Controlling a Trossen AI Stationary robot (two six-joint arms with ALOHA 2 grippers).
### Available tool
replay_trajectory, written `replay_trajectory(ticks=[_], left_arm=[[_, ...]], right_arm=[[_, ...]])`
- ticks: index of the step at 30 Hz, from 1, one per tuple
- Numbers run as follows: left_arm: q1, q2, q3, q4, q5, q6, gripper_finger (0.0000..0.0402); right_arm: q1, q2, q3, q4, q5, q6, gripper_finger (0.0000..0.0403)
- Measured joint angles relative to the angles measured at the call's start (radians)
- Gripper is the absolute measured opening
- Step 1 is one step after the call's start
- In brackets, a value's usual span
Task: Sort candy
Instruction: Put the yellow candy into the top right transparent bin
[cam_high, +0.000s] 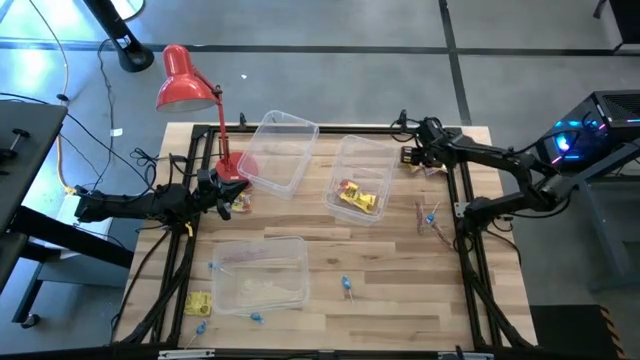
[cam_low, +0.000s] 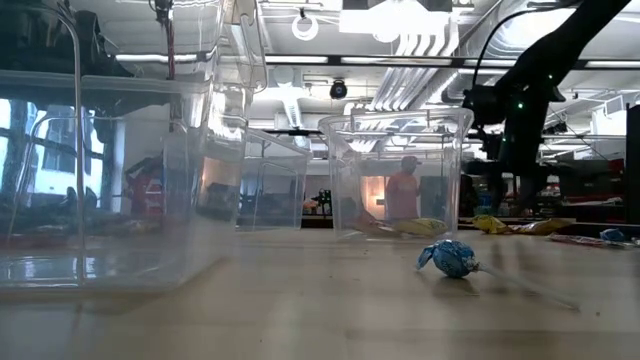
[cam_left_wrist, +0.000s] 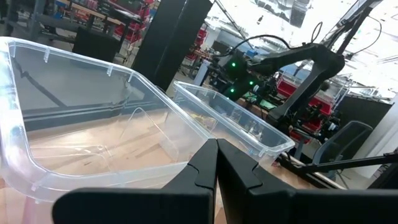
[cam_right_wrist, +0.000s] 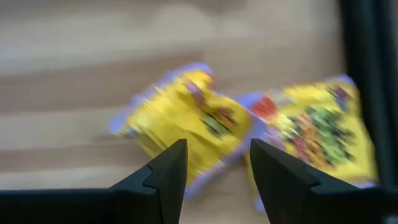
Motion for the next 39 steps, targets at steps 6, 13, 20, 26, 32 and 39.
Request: replay_trajectory(ticks=[6, 13, 20, 26, 32, 39], left_arm=[[0.000, 0.000, 0.000, 0.000, 0.000, 0.000, 0.0000], [0.000, 0.000, 0.000, 0.000, 0.000, 0.000, 0.0000], [0.000, 0.000, 0.000, 0.000, 0.000, 0.000, 0.0000], [0.000, 0.000, 0.000, 0.000, 0.000, 0.000, 0.0000], [0.000, 0.000, 0.000, 0.000, 0.000, 0.000, 0.0000], [0.000, 0.000, 0.000, 0.000, 0.000, 0.000, 0.0000]], right_arm=[[0.002, 0.026, -0.001, 0.079, -0.016, -0.017, 0.0167], [0.035, 0.129, 0.003, 0.086, 0.044, -0.040, 0.0164], [0.062, 0.117, 0.004, 0.051, 0.033, -0.122, 0.0025], [0.066, -0.040, 0.036, -0.068, 0.042, -0.185, 0.0007], [0.075, -0.260, 0.153, -0.107, 0.073, -0.212, 0.0004], [0.211, -0.360, 0.197, 0.110, -0.332, -0.170, 0.0002]])
